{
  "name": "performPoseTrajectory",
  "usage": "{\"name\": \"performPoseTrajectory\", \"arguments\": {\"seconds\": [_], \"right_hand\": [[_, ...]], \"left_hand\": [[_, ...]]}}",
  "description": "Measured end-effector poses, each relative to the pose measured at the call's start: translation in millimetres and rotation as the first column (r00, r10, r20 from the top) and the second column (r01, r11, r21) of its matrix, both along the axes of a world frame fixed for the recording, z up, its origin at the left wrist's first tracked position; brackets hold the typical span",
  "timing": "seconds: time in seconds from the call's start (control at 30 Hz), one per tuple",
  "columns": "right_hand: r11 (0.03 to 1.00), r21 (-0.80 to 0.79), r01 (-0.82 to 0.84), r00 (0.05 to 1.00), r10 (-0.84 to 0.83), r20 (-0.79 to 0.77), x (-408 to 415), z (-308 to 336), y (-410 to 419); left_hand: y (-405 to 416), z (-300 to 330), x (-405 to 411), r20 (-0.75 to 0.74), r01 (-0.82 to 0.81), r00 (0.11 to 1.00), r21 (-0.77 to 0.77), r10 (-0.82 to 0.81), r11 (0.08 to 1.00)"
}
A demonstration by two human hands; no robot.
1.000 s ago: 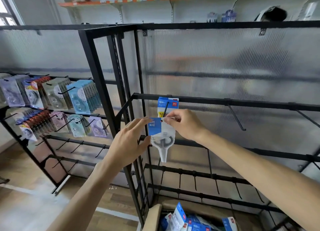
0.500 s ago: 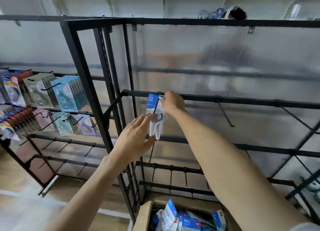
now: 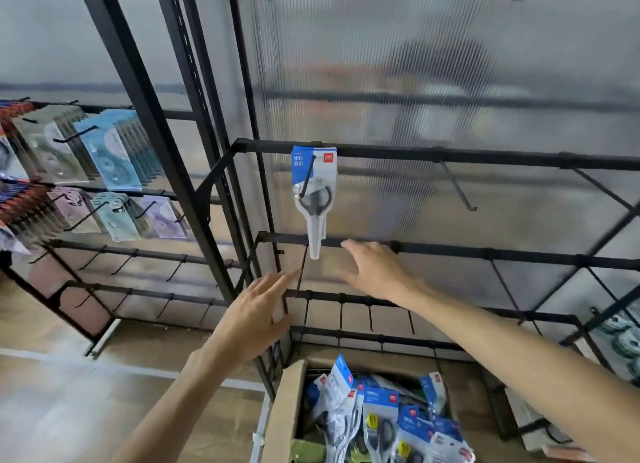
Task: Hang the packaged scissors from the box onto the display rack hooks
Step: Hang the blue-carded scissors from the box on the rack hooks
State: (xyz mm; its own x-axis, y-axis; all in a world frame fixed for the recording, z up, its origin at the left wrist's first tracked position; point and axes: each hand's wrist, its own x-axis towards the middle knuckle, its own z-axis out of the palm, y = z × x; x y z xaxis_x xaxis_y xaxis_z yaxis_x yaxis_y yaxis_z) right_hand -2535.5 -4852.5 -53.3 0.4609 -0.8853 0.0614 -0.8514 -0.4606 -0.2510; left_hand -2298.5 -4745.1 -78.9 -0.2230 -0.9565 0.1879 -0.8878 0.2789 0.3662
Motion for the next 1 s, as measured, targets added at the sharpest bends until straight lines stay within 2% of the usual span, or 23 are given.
{"name": "performPoseTrajectory", "arguments": {"seconds": [0.1,0.23,0.4,0.57,0.7,0.8,1.0], "right_hand": [[0.999,-0.002,-0.051,0.99,0.051,-0.132,-25.6,-37.0,31.4],[0.998,0.015,-0.069,0.982,0.07,-0.174,-61.2,-95.3,71.9],[0.973,0.221,0.059,0.98,-0.015,-0.197,-107.1,-169.5,131.4],[0.908,0.392,0.145,0.97,-0.053,-0.236,-161.0,-229.7,196.2],[0.846,0.482,0.229,0.967,-0.141,-0.213,-194.0,-263.1,222.4],[0.783,0.54,0.309,0.949,-0.215,-0.231,-213.4,-275.7,232.7],[0.772,0.549,0.32,0.945,-0.219,-0.243,-230.6,-269.9,232.2]], "left_hand": [[9.5,-35.7,-13.2,-0.005,0.077,0.997,0.067,-0.077,0.995],[24.6,-85.2,-29.1,-0.001,0.129,0.991,0.187,-0.131,0.974],[53.8,-145.7,-56.5,-0.036,0.165,0.986,0.338,-0.162,0.927],[85.2,-206.4,-91.8,-0.055,0.208,0.975,0.555,-0.214,0.805],[93.5,-236.2,-126.6,-0.072,0.231,0.966,0.669,-0.247,0.707],[89.2,-247.0,-160.8,-0.111,0.258,0.961,0.691,-0.253,0.675],[70.4,-264.6,-233.4,-0.124,0.301,0.943,0.718,-0.31,0.628]]}}
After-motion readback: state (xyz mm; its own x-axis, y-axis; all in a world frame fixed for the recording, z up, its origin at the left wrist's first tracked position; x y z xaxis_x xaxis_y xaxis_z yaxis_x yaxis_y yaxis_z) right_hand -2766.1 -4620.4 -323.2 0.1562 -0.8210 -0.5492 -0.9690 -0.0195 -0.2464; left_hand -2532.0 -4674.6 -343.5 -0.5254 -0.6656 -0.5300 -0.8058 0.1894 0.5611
